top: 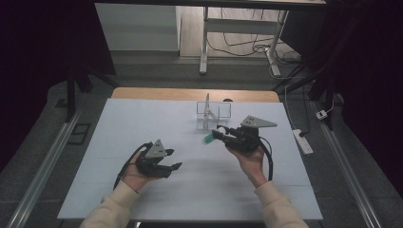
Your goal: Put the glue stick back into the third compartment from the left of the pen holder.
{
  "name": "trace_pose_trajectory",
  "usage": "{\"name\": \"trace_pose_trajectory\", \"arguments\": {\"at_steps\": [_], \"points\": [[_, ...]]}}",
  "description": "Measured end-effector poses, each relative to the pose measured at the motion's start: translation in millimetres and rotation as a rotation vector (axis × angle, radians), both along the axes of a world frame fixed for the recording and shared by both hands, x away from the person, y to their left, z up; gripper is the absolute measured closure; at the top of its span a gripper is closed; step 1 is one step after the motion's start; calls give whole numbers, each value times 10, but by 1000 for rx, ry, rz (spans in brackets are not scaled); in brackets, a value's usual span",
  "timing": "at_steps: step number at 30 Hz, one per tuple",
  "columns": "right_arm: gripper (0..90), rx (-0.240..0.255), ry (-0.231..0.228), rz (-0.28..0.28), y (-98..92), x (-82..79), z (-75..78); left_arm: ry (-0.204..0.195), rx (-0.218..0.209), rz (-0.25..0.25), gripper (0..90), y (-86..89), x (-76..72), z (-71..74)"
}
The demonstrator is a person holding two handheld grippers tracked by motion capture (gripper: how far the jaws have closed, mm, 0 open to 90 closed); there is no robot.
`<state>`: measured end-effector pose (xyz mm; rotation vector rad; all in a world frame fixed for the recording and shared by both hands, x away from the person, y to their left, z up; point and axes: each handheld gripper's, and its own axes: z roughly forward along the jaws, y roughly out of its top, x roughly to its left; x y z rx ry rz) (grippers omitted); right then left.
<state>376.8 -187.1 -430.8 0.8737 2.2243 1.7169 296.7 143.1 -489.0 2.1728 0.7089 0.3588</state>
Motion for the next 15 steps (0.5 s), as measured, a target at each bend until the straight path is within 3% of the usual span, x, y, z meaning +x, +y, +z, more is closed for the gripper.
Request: {"name": "trace_pose_trajectory", "arguments": {"at_steps": [8,15], "points": [[641,-39,-49,-125,-189,331,308,33,-34,80,377,411,-150,-67],[641,-94,-31,-229,-202,790,352,41,-43,122,360,615,-198,-114]]}}
